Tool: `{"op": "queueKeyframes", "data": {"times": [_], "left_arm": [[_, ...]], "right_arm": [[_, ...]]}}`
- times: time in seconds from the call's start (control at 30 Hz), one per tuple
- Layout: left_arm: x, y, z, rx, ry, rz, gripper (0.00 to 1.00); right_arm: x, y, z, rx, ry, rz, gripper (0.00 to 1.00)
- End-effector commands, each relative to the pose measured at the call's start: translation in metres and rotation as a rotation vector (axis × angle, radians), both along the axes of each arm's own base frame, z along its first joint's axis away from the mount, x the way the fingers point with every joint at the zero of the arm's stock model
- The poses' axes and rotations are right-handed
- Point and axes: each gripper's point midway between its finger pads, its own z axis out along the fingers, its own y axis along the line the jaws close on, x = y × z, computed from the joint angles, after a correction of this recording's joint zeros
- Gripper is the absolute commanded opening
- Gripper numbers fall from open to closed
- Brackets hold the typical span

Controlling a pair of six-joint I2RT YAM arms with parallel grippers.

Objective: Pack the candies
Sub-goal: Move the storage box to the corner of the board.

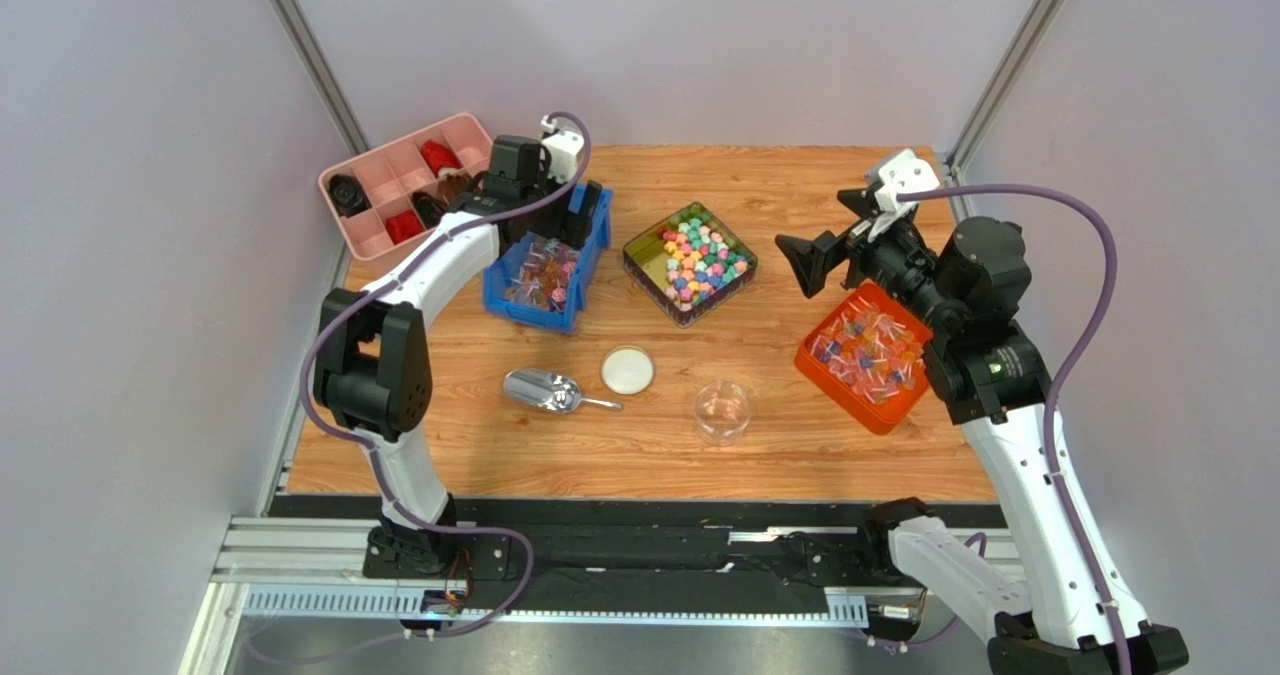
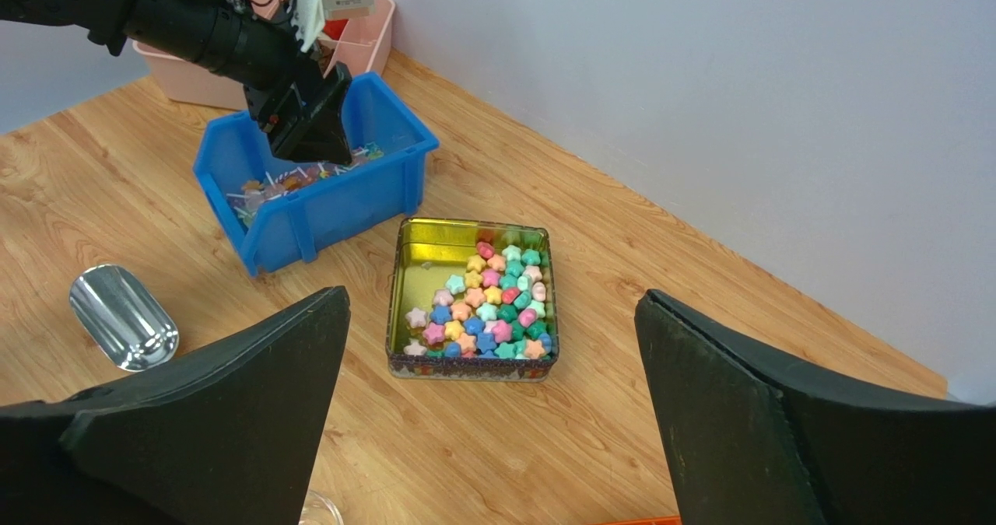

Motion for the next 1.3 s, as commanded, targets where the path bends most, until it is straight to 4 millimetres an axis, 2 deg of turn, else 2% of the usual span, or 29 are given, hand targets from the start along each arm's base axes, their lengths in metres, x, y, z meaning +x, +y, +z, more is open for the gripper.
{"op": "queueKeyframes", "data": {"times": [0.0, 0.23, 0.5, 0.6, 0.63, 0.7, 0.73, 0.8, 0.83, 1.1, 1.27], "left_arm": [[0.0, -0.023, 0.013, -0.01, -0.021, -0.03, 0.99], [-0.007, -0.039, -0.002, 0.002, 0.01, -0.064, 0.99], [0.0, -0.032, -0.018, 0.048, 0.024, 0.007, 0.98], [0.001, -0.031, -0.02, 0.051, 0.028, 0.018, 0.85], [0.002, -0.031, -0.019, 0.047, 0.028, 0.019, 0.76], [0.002, -0.032, -0.02, 0.048, 0.031, 0.019, 0.69], [0.003, -0.032, -0.02, 0.047, 0.032, 0.022, 0.61], [0.003, -0.032, -0.021, 0.046, 0.036, 0.023, 0.55], [0.003, -0.032, -0.022, 0.046, 0.037, 0.023, 0.47], [0.001, -0.028, -0.029, 0.064, 0.053, 0.041, 0.42], [0.0, -0.017, -0.031, 0.102, 0.05, 0.086, 0.33]], "right_arm": [[0.002, 0.003, 0.01, -0.007, -0.054, 0.014, 0.97], [0.002, 0.006, 0.008, -0.013, -0.053, 0.022, 0.97], [0.001, 0.006, 0.007, -0.014, -0.05, 0.025, 0.97], [0.001, 0.007, 0.007, -0.014, -0.05, 0.026, 0.97], [0.001, 0.007, 0.007, -0.014, -0.05, 0.028, 0.97], [0.001, 0.007, 0.007, -0.014, -0.05, 0.029, 0.97], [0.001, 0.007, 0.006, -0.015, -0.05, 0.03, 0.97], [0.001, 0.008, 0.006, -0.015, -0.048, 0.033, 0.97], [0.001, 0.008, 0.006, -0.015, -0.048, 0.034, 0.97], [0.001, 0.01, 0.005, -0.02, -0.048, 0.039, 0.97], [0.001, 0.01, 0.005, -0.02, -0.048, 0.042, 0.97]]}}
